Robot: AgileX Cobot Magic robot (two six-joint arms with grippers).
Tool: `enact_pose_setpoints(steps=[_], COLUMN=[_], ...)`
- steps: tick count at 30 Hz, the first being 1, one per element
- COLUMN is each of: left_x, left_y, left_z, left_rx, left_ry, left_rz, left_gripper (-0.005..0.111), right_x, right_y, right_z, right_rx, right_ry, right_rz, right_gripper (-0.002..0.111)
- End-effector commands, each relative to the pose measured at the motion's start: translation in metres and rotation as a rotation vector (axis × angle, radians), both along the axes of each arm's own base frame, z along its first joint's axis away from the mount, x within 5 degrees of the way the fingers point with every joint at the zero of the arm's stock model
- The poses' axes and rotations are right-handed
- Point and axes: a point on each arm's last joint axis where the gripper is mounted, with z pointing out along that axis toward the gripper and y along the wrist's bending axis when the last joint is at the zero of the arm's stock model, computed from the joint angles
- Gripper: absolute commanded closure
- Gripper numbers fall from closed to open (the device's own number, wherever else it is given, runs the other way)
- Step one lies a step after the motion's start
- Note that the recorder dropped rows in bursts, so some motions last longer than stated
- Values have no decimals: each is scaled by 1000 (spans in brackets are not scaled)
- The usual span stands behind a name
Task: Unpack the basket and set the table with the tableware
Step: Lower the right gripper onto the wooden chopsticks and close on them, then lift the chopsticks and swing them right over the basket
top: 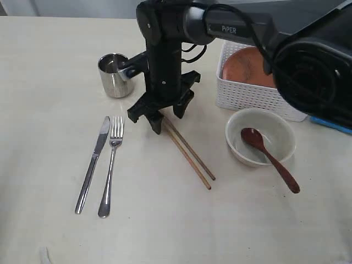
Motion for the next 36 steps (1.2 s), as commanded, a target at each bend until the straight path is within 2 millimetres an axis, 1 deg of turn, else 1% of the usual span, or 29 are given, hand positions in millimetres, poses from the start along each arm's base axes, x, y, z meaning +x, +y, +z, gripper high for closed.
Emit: enact_pose_setpoints(steps=[1,6,9,10,11,12,17,22,26,31,36], left_x=[0,0,0,0,0,0,0,0,0,0,0], left_y=[0,0,0,0,0,0,0,0,0,0,0], left_z=[-1,-1,-1,-1,-1,-1,-1,-1,-1,-1,-1], left_rx=[-12,-12,-12,-12,-12,-12,-12,-12,-12,-12,-12], left_ry=[1,1,1,1,1,1,1,1,1,1,1], left_rz=[1,1,1,1,1,1,1,1,1,1,1], left_gripper=[107,107,107,107,107,107,107,107,107,107,107], right_x=[-11,-27,-35,-37,-39,-39,-42,-43,-40,-39,-40], right_y=[-2,-18,-22,-22,-22,-21,-18,-17,-12,-10,-11], right_z=[-9,-34,-43,-45,-45,-45,-45,-41,-23,4,21], right_rx=[-32,-110,-133,-136,-137,-136,-134,-114,-51,19,41], right_ry=[37,125,159,168,171,171,174,174,118,53,28], right_rz=[48,58,57,73,85,96,132,123,100,82,79], right_gripper=[51,51,53,62,68,79,109,109,109,109,109])
